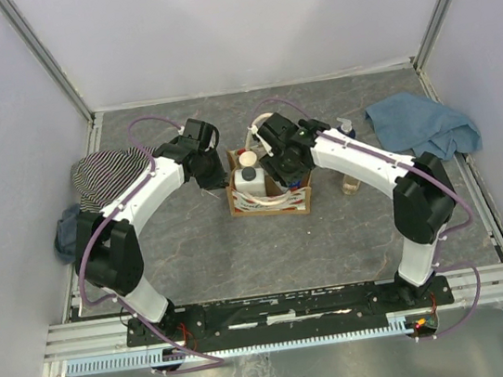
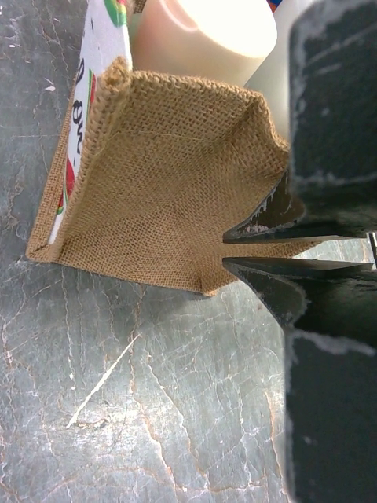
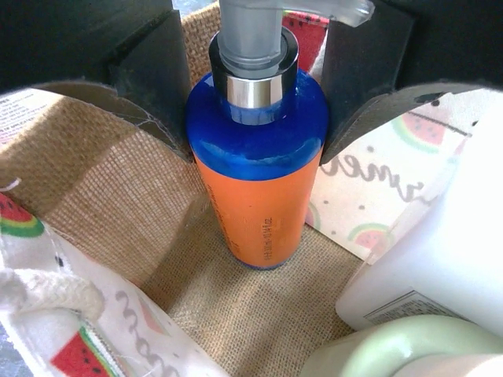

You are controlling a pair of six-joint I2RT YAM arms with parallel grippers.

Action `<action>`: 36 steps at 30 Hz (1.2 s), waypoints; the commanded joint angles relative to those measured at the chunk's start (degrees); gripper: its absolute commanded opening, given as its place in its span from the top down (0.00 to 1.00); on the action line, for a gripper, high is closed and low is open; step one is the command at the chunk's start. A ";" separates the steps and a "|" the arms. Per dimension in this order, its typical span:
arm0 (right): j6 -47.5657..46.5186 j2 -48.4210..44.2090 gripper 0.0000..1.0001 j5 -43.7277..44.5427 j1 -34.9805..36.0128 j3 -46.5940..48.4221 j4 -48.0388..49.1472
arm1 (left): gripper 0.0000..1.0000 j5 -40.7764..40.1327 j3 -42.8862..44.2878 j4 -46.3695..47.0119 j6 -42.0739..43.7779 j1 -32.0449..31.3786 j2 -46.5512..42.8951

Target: Take the personal care products out of the canvas bag

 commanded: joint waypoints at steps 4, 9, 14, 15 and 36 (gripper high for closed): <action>1.24 -6.03 0.55 1.63 -0.25 13.98 -5.97 | 0.81 0.59 0.86 0.55 2.65 -0.16 0.16; 1.73 -6.30 0.55 2.81 -1.41 28.90 -14.03 | 0.81 0.17 0.94 -0.08 2.99 -0.16 0.00; 2.21 -6.03 0.55 5.74 -2.69 41.22 -22.18 | 0.81 -0.69 0.96 -0.94 3.54 -0.17 -0.39; 2.44 -6.04 0.55 6.25 -3.06 42.47 -23.42 | 0.81 -0.78 0.96 -0.89 3.53 -0.15 -0.44; 3.15 -9.96 0.56 3.70 -13.78 11.29 -13.62 | 0.80 0.95 0.43 -0.22 2.75 -0.13 -0.80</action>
